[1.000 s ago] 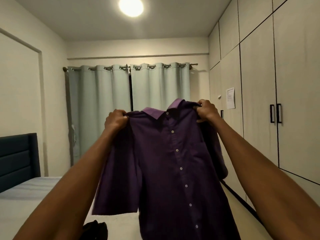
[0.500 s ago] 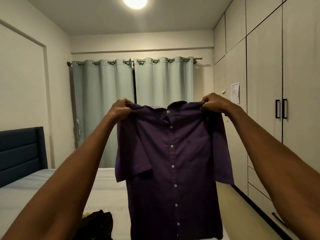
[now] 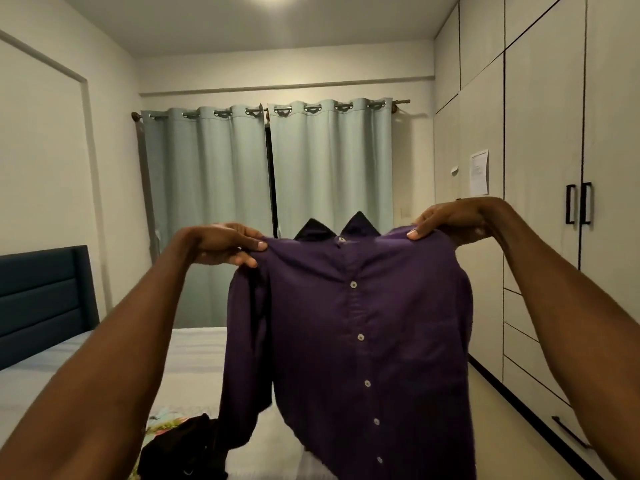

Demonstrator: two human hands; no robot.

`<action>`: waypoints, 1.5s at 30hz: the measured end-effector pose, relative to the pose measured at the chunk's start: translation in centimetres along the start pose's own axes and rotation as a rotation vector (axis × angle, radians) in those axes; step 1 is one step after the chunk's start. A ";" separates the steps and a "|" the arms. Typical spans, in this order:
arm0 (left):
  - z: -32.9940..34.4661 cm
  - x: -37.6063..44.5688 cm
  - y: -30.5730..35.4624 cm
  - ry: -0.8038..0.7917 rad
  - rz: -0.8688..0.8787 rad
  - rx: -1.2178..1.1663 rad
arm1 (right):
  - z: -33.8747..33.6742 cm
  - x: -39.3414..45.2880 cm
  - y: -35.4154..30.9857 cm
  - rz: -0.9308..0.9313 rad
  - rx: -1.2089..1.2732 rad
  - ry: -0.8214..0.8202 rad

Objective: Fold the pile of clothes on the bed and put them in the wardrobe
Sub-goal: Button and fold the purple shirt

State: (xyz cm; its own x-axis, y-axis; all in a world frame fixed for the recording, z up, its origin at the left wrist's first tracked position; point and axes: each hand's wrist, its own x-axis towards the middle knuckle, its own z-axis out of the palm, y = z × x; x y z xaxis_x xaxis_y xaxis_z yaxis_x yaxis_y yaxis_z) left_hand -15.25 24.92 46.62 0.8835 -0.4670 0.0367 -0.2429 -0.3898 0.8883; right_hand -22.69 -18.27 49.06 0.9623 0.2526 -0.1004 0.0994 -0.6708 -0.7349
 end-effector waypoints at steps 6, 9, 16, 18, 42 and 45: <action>-0.7 3.8 -3.2 -0.157 -0.258 -0.025 | 0.1 4.8 3.5 0.119 0.167 -0.012; -0.9 8.9 -6.3 -0.121 -0.323 -0.018 | -0.1 10.4 6.4 0.243 0.081 -0.098; 2.7 23.7 -13.9 0.361 0.058 0.010 | 0.2 26.2 12.8 0.311 -0.438 0.275; 2.8 27.8 -15.3 0.524 0.159 -0.031 | 0.1 29.9 13.8 0.212 -0.482 0.540; 10.0 18.0 -27.7 0.633 0.118 0.192 | 13.0 22.0 22.0 -0.061 -0.670 0.809; 16.0 11.5 -35.1 0.512 0.076 0.226 | 20.2 17.6 27.9 -0.017 -0.613 0.689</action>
State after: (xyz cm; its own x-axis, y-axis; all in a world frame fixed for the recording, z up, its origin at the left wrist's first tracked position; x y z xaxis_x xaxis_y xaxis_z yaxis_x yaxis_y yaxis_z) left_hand -2.91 20.56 8.54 0.9281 -0.0774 0.3642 -0.3433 -0.5570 0.7563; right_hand -8.10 -18.47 13.26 0.8780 -0.0726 0.4731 0.0428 -0.9726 -0.2286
